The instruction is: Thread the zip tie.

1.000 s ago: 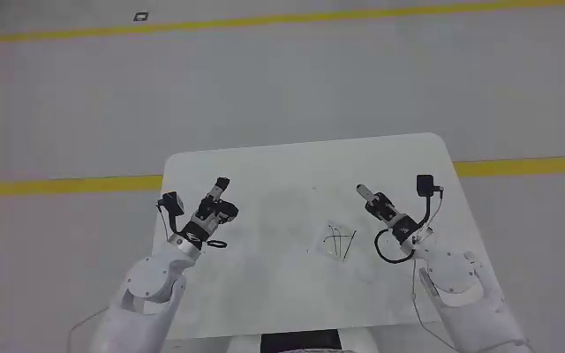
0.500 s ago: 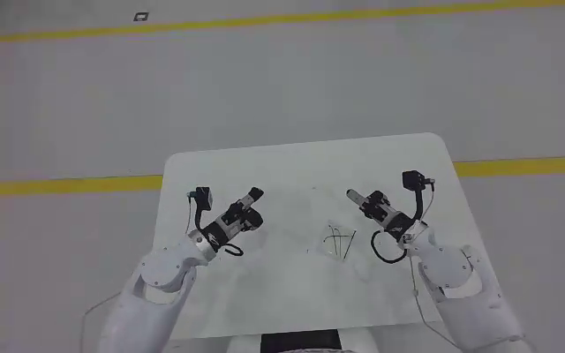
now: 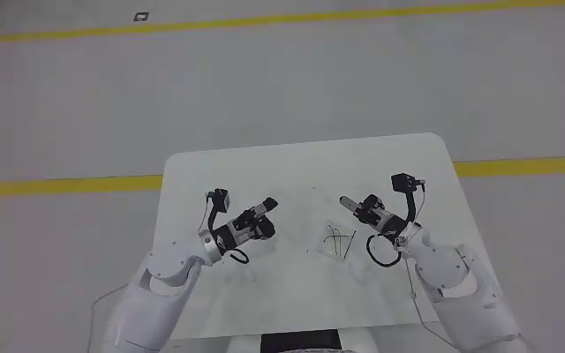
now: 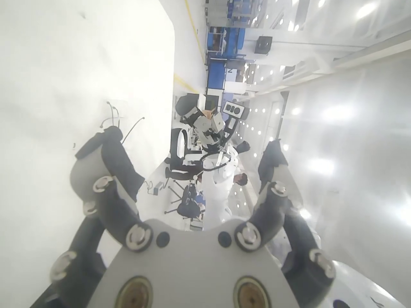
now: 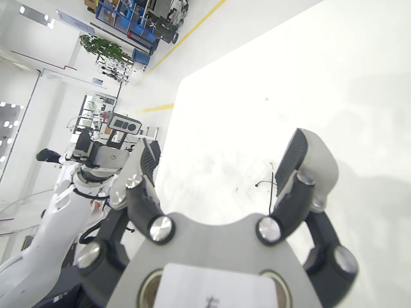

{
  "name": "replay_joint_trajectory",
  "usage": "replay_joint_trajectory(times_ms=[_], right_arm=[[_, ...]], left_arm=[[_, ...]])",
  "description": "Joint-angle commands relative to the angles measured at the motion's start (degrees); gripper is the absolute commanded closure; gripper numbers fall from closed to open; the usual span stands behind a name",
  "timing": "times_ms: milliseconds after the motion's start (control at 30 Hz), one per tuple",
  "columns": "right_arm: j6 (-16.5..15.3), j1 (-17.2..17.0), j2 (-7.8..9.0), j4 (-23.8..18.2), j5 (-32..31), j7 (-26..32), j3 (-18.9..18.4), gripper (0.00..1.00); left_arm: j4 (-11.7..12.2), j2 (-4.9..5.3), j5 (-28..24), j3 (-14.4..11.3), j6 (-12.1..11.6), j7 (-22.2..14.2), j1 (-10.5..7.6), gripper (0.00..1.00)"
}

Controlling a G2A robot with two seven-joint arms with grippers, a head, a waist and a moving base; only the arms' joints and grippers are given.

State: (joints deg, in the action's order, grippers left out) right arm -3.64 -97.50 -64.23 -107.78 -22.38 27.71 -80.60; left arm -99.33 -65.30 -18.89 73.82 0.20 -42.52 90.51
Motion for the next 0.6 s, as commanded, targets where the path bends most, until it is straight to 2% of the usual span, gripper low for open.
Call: replay_joint_trajectory(times_ms=[0,33,300,367,400,433,567], right_arm=[[0.0,0.0,0.0,0.0,0.0,0.0,0.0,0.0],[0.0,0.0,0.0,0.0,0.0,0.0,0.0,0.0],[0.0,0.0,0.0,0.0,0.0,0.0,0.0,0.0],[0.0,0.0,0.0,0.0,0.0,0.0,0.0,0.0],[0.0,0.0,0.0,0.0,0.0,0.0,0.0,0.0],[0.0,0.0,0.0,0.0,0.0,0.0,0.0,0.0],[0.0,0.0,0.0,0.0,0.0,0.0,0.0,0.0]], left_arm=[[2.0,-0.05,-2.8,-0.7,2.1,-1.3,-0.63,0.0],[2.8,-0.03,-3.0,-0.8,3.1,-1.4,-1.18,0.0],[2.8,-0.03,-3.0,-0.8,3.1,-1.4,-1.18,0.0],[4.2,-0.09,-4.9,-0.5,4.2,-0.9,-1.12,0.0],[5.1,-0.12,-6.2,-0.4,5.4,-0.7,-1.69,0.0],[5.8,-0.11,-7.2,-0.6,6.7,-1.2,-2.22,0.0],[8.3,0.2,-9.0,-0.6,8.4,-4.7,-3.19,0.0]])
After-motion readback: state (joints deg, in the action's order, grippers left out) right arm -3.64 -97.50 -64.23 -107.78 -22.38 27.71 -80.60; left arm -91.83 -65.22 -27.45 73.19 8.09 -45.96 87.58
